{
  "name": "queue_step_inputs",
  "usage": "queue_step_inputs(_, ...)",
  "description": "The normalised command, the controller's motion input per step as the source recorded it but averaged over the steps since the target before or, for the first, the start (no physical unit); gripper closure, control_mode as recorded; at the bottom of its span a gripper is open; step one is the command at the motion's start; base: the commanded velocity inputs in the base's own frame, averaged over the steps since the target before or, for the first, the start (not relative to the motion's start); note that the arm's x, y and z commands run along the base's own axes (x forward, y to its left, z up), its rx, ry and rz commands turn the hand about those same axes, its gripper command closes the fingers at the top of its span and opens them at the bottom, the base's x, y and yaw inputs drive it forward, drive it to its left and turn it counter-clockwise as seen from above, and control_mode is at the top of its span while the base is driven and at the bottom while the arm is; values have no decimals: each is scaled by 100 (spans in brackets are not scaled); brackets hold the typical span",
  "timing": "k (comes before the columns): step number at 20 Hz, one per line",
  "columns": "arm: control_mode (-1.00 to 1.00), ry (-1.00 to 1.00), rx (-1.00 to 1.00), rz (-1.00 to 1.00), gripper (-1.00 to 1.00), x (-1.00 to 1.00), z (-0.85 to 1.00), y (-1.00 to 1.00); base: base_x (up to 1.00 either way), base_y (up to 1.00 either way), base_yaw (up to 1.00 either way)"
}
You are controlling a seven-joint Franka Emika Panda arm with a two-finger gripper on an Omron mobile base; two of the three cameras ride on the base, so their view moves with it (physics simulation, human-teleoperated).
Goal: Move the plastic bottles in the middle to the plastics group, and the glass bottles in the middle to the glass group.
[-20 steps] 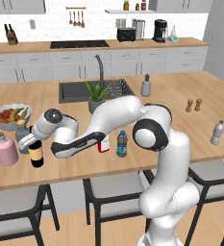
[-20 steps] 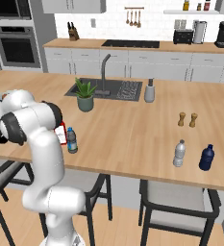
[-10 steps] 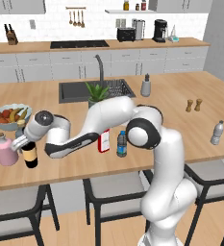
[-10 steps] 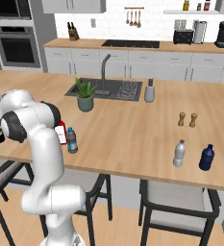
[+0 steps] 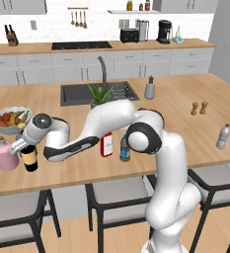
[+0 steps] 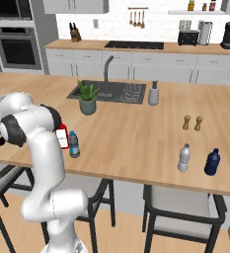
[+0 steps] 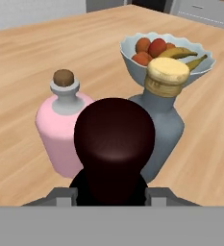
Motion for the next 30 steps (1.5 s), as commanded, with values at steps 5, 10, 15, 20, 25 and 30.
queue_step_inputs(5,-100,0,0,0,100,7,-33,-1,0,0,0)
queue_step_inputs(10,-100,0,0,0,100,0,-28,-4,0,0,0)
queue_step_inputs(15,-100,0,0,0,100,0,0,-2,0,0,0)
queue_step_inputs(20,-100,0,0,0,-100,0,0,0,0,0,0)
queue_step_inputs(25,-100,0,0,0,-100,0,0,0,0,0,0)
queue_step_inputs(30,-100,0,0,0,-100,0,0,0,0,0,0)
